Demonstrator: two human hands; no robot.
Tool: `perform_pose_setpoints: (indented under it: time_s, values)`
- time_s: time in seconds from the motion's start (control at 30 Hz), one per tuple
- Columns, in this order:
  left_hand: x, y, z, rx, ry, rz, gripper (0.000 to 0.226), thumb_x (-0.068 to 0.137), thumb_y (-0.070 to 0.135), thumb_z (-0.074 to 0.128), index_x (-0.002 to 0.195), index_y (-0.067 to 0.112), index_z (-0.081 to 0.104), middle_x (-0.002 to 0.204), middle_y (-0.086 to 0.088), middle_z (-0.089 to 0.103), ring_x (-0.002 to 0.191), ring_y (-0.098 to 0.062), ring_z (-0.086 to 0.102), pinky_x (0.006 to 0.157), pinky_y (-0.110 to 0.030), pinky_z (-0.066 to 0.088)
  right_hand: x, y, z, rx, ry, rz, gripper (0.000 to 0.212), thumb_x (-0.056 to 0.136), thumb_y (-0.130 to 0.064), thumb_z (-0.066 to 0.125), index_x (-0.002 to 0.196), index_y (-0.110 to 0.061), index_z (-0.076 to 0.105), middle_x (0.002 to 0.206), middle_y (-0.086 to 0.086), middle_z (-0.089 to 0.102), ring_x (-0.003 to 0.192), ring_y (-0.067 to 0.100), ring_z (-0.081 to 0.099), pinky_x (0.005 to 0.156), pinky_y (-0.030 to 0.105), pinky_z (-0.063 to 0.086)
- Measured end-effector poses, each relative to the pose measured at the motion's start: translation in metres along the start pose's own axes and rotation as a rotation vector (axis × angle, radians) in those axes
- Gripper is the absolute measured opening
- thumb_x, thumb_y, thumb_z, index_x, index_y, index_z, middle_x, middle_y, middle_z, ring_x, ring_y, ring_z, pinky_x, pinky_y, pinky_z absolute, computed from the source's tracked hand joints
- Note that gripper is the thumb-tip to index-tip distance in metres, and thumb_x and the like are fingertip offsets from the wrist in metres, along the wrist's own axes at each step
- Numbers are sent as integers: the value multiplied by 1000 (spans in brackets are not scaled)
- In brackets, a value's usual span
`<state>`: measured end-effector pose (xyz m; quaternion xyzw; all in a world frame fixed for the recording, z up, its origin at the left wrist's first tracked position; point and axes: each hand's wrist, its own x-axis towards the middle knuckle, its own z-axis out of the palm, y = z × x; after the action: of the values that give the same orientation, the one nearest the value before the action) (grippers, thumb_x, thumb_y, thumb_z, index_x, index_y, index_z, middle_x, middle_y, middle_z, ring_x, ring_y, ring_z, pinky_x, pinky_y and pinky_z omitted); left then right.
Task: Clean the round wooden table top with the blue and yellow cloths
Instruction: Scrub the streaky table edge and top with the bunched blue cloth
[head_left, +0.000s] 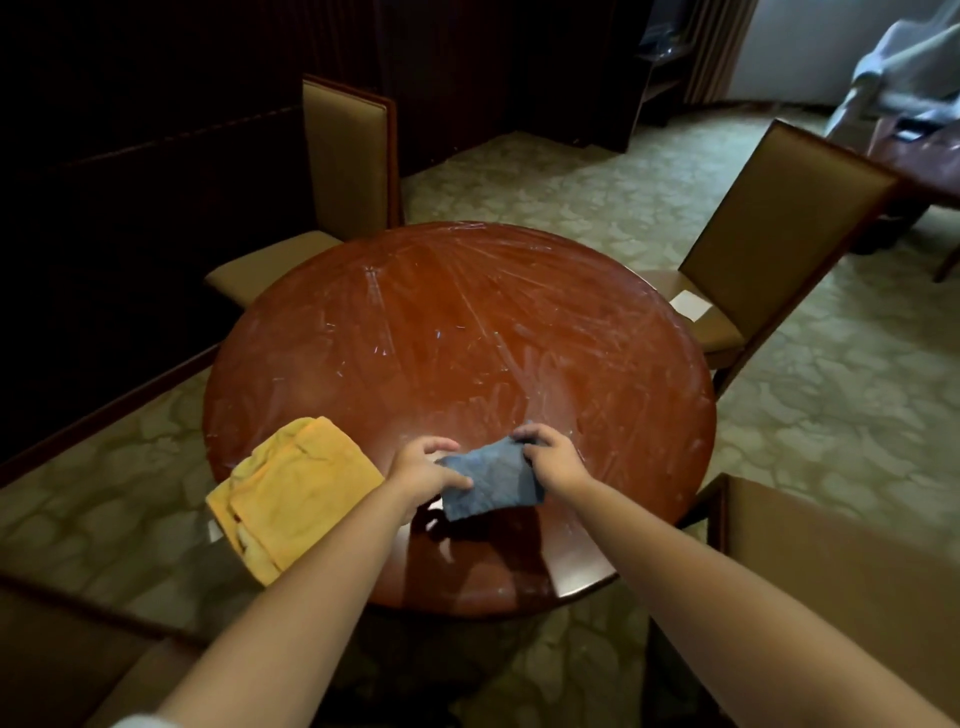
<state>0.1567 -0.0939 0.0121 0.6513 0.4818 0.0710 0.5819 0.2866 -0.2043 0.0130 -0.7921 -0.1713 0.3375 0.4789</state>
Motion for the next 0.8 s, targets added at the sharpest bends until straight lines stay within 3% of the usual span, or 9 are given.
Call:
perform_pose_setpoints:
  time_s: [0.1, 0.23, 0.33, 0.43, 0.5, 0.57, 0.6, 0.7, 0.8]
  values:
    - [1, -6, -6, 362, -103, 66, 58, 58, 5, 89, 111, 9, 66, 110, -1, 61, 101, -14, 56, 79, -22, 45, -5, -4, 0, 74, -179, 113, 40, 82, 13, 59, 120, 0, 60, 118, 12, 58, 101, 23, 54, 71, 20, 49]
    - [0, -5, -10, 638, -136, 143, 38, 65, 12, 85, 100, 8, 72, 96, -1, 67, 92, -17, 61, 70, -26, 44, -6, -10, -2, -418, -369, 22, 70, 78, 3, 72, 141, -2, 40, 139, 14, 47, 123, 28, 50, 88, 27, 45]
    - [-3, -3, -13, 585, -112, 196, 25, 70, 6, 76, 94, 12, 73, 86, -3, 66, 79, -16, 58, 64, -27, 46, -3, -13, -4, -686, -330, -48, 51, 82, -15, 72, 129, -6, 54, 126, 12, 58, 112, 24, 56, 80, 24, 43]
    - [-6, 1, -16, 285, -93, 155, 23, 77, -3, 65, 94, 11, 69, 86, -8, 65, 82, -21, 59, 66, -26, 48, -2, -15, -8, -824, -228, -64, 18, 84, -36, 66, 90, -20, 61, 110, 9, 53, 107, 25, 48, 83, 29, 41]
    - [-11, 7, -18, 72, -82, 79, 26, 80, -8, 60, 102, 5, 65, 93, -13, 63, 88, -25, 58, 65, -27, 50, -2, -16, -9, -718, -222, -67, 17, 84, -33, 66, 78, -22, 55, 99, 8, 51, 93, 20, 51, 74, 18, 46]
    - [-16, 10, -19, -83, -114, 25, 26, 84, -13, 55, 106, 1, 60, 96, -16, 60, 90, -29, 58, 68, -33, 52, -5, -17, -8, -445, -265, -45, 10, 86, -15, 65, 88, -12, 56, 87, 5, 55, 71, 11, 52, 48, 8, 42]
    - [-17, 10, -21, -121, -125, 16, 25, 85, -13, 52, 104, 1, 59, 95, -17, 60, 88, -29, 59, 70, -35, 53, -7, -17, -7, -335, -287, -34, 11, 87, -7, 62, 94, -9, 54, 84, 4, 55, 68, 9, 51, 45, 8, 41]
    - [-19, 3, -29, -30, -136, 8, 18, 87, -9, 52, 97, 6, 57, 82, -12, 57, 69, -19, 57, 54, -26, 50, -9, -11, 2, -102, -279, -17, 26, 89, 2, 58, 109, -10, 45, 85, 2, 52, 68, 11, 53, 51, 15, 46]
    - [-19, -13, -37, 81, -135, -7, 26, 85, -9, 55, 102, 11, 57, 84, -8, 55, 65, -17, 54, 44, -22, 44, -10, 5, 18, -117, -276, -1, 25, 90, -3, 60, 107, -15, 46, 89, 6, 53, 69, 15, 54, 59, 25, 48]
